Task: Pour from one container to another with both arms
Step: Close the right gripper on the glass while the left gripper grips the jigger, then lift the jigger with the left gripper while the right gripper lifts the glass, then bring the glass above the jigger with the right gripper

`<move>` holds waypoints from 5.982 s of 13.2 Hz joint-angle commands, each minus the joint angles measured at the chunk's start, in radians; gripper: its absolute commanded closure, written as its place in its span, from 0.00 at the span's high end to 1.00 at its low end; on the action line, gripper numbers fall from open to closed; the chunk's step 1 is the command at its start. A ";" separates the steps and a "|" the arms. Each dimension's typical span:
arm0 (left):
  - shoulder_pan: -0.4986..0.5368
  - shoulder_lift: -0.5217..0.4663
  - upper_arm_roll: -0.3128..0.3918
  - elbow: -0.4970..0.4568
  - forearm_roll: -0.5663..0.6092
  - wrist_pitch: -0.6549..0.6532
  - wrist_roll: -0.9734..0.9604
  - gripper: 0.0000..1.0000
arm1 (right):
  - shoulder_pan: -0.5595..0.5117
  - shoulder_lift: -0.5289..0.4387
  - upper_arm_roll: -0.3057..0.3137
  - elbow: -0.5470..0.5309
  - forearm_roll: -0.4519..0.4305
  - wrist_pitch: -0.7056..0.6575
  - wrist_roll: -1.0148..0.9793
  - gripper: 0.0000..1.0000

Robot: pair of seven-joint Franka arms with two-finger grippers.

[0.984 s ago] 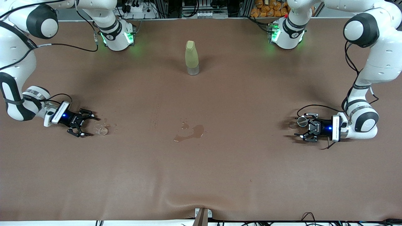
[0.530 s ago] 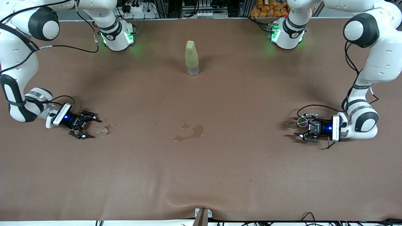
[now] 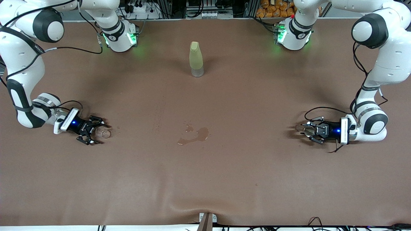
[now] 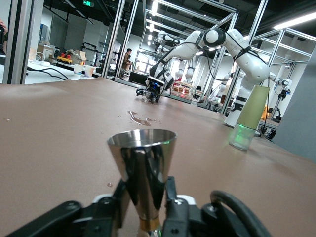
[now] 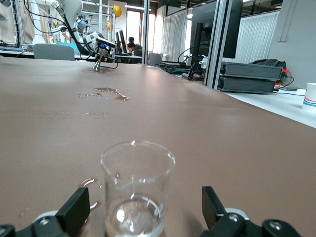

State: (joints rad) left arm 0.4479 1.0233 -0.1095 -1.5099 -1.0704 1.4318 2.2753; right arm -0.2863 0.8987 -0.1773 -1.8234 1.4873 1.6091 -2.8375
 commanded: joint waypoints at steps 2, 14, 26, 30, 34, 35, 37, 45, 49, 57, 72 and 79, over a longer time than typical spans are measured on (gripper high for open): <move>0.003 0.001 0.007 -0.006 0.021 -0.008 0.012 0.00 | 0.048 0.029 -0.001 -0.014 0.096 -0.012 -0.329 1.00; -0.129 -0.043 -0.042 0.096 -0.233 0.084 -0.102 0.00 | 0.062 0.029 0.001 -0.014 0.103 -0.006 -0.333 0.08; -0.444 -0.046 -0.078 0.114 -0.371 0.278 -0.024 0.00 | 0.150 -0.056 -0.001 -0.017 0.093 -0.116 0.047 0.00; -0.619 -0.040 -0.076 0.135 -0.508 0.430 -0.025 0.00 | 0.188 -0.136 -0.001 -0.023 0.027 -0.159 0.212 0.00; -0.750 -0.016 -0.067 0.155 -0.582 0.556 -0.020 0.00 | 0.206 -0.268 -0.002 -0.069 -0.010 -0.195 0.395 0.00; -0.776 -0.014 -0.067 0.155 -0.595 0.588 -0.011 0.00 | 0.210 -0.306 -0.002 -0.086 -0.022 -0.196 0.444 0.00; -0.813 -0.008 -0.067 0.154 -0.673 0.602 0.042 0.00 | 0.219 -0.374 -0.004 -0.117 -0.038 -0.196 0.524 0.00; -0.957 -0.002 -0.064 0.160 -0.944 0.604 0.216 0.00 | 0.297 -0.515 -0.007 -0.240 -0.024 -0.189 0.627 0.00; -1.017 0.014 -0.024 0.158 -0.945 0.639 0.236 0.00 | 0.373 -0.563 -0.007 -0.315 0.045 -0.149 0.627 0.00; -1.048 0.029 -0.021 0.162 -1.020 0.641 0.279 0.00 | 0.587 -0.595 -0.004 -0.448 0.287 0.023 0.546 0.00; -1.046 0.026 -0.021 0.162 -1.025 0.641 0.286 0.00 | 0.814 -0.589 0.067 -0.490 0.695 0.186 0.471 0.00; -1.023 0.023 -0.021 0.155 -1.022 0.627 0.296 0.00 | 0.808 -0.593 0.097 -0.493 0.739 0.209 0.487 0.00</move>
State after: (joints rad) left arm -0.5796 1.0456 -0.1334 -1.3624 -2.0592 2.0633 2.5405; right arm 0.5229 0.3446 -0.0817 -2.2856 2.1970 1.8063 -2.3562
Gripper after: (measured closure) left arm 0.793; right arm 0.833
